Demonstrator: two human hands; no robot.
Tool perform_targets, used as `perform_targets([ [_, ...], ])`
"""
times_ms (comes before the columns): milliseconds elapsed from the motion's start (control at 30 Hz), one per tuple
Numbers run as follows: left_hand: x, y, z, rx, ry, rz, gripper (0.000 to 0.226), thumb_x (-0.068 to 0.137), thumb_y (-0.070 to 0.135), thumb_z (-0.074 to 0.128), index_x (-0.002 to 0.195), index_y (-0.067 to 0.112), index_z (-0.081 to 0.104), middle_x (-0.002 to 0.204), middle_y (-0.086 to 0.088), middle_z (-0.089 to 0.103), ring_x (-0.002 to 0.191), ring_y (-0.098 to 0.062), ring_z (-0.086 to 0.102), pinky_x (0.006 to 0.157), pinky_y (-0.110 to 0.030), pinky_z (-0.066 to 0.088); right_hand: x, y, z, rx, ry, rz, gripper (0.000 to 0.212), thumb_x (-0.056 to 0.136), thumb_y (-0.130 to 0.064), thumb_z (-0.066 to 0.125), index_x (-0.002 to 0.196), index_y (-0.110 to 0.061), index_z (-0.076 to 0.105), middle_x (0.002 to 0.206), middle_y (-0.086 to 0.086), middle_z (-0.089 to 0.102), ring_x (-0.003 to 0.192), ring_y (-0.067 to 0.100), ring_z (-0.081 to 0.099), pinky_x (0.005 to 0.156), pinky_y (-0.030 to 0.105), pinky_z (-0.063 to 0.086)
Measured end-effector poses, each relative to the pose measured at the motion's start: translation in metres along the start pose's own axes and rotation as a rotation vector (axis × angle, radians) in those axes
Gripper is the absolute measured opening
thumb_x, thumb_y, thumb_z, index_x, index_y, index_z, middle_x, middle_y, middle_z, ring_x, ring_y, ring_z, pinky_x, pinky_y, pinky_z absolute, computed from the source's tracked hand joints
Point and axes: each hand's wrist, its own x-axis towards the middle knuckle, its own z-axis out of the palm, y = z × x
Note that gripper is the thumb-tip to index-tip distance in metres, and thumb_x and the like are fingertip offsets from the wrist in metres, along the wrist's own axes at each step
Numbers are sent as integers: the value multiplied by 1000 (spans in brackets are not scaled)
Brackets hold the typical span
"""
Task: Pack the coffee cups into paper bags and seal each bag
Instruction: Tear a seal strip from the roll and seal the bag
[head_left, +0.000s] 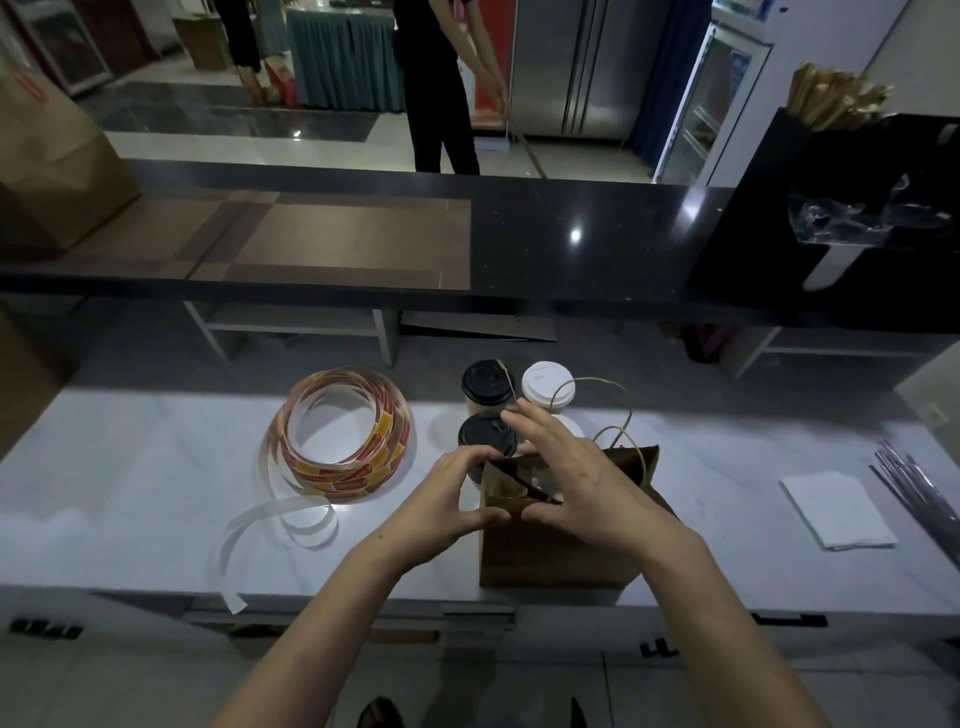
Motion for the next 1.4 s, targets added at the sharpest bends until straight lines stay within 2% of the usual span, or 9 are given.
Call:
perform_targets([
  [167, 0, 0, 2, 30, -1, 2, 53, 92, 41, 76, 133, 49, 42, 143, 20, 45, 126, 2, 41, 99, -7, 29, 4, 3, 6, 48, 26, -17, 110, 85, -20, 84, 160, -53, 10, 168, -28, 9, 134, 5, 46, 119, 38, 36],
  [267, 1, -1, 2, 26, 20, 13, 41, 94, 42, 73, 124, 52, 48, 137, 21, 53, 123, 3, 47, 103, -15, 35, 5, 4, 13, 87, 44, -8, 107, 87, -16, 82, 160, -54, 12, 166, -27, 14, 117, 6, 57, 111, 40, 46],
  [367, 1, -2, 2, 31, 18, 24, 36, 94, 43, 73, 119, 53, 51, 132, 22, 55, 122, 3, 49, 100, -13, 35, 6, 6, 18, 110, 45, -2, 105, 89, -14, 81, 160, -53, 14, 164, -27, 17, 106, 5, 61, 105, 40, 51],
  [600, 3, -3, 3, 23, 42, 55, 38, 94, 38, 74, 123, 50, 53, 131, 21, 58, 122, 3, 52, 102, -15, 39, 6, 9, 22, 126, 64, 16, 103, 90, -14, 81, 161, -51, 16, 165, -20, 22, 107, 2, 63, 105, 37, 54],
  [733, 2, -3, 4, -7, 65, 57, 48, 92, 37, 77, 129, 49, 49, 131, 24, 57, 120, 8, 52, 97, -7, 36, 6, 10, 23, 98, 67, 21, 101, 91, -19, 81, 160, -54, 15, 168, -22, 17, 128, 6, 56, 111, 41, 51],
  [967, 0, -5, 3, -35, 48, 74, 44, 92, 37, 78, 126, 48, 52, 129, 23, 60, 122, 2, 54, 99, -9, 38, 2, 10, 24, 89, 77, 18, 102, 91, -20, 81, 159, -56, 14, 168, -23, 14, 132, 6, 55, 112, 39, 51],
  [1167, 0, -7, 4, -14, 52, 63, 30, 94, 35, 75, 121, 41, 62, 127, 19, 63, 119, 0, 55, 98, -13, 38, 2, 6, 27, 164, 108, 28, 98, 91, -7, 78, 158, -52, 21, 159, -19, 29, 108, -1, 62, 102, 32, 56],
  [1400, 2, -6, 8, -20, 114, 73, 22, 95, 32, 74, 113, 40, 65, 119, 19, 66, 114, 0, 58, 102, -25, 50, 4, 5, 27, 224, 122, 46, 99, 90, -4, 78, 157, -53, 22, 152, -17, 36, 103, 1, 65, 97, 31, 58],
])
